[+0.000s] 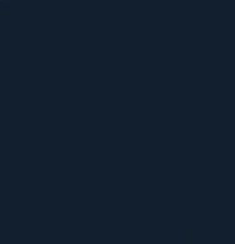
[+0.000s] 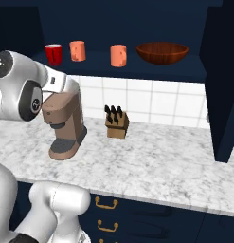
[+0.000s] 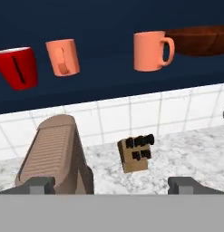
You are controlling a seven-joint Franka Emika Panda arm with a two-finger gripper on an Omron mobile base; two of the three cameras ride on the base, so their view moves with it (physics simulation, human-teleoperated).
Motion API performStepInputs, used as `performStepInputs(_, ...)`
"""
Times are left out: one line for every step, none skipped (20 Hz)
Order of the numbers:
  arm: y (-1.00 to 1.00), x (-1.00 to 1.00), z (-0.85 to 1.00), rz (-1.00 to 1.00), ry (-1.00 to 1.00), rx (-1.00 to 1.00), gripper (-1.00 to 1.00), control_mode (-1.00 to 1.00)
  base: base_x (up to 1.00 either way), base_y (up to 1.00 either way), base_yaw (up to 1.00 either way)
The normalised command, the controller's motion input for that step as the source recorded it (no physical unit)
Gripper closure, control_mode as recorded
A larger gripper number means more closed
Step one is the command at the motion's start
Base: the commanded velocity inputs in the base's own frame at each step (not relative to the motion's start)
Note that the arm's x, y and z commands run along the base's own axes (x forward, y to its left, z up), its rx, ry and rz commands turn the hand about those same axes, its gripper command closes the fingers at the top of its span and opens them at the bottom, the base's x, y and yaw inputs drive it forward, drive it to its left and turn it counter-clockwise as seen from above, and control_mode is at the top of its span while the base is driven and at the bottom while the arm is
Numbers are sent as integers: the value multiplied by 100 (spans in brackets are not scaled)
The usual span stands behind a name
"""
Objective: Gather all objects into one cabinet and sort the glasses and bowls to opposite sides.
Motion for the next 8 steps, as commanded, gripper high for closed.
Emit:
performStepInputs(-44,-100,0,-12,34,0,-100,-100,0,0,0)
performStepInputs(-44,-100,0,-12,35,0,-100,-100,0,0,0)
performStepInputs(-42,-100,0,-13,35,0,-100,-100,0,0,0)
performStepInputs(-42,-100,0,-13,37,0,-100,-100,0,0,0)
performStepInputs(-37,-100,0,-14,39,0,-100,-100,0,0,0)
performStepInputs(-34,-100,0,-14,37,0,-100,-100,0,0,0)
performStepInputs(-25,-100,-4,-15,35,0,-100,-100,0,0,0)
performStepInputs(-29,-100,-6,-14,35,0,-100,-100,0,0,0)
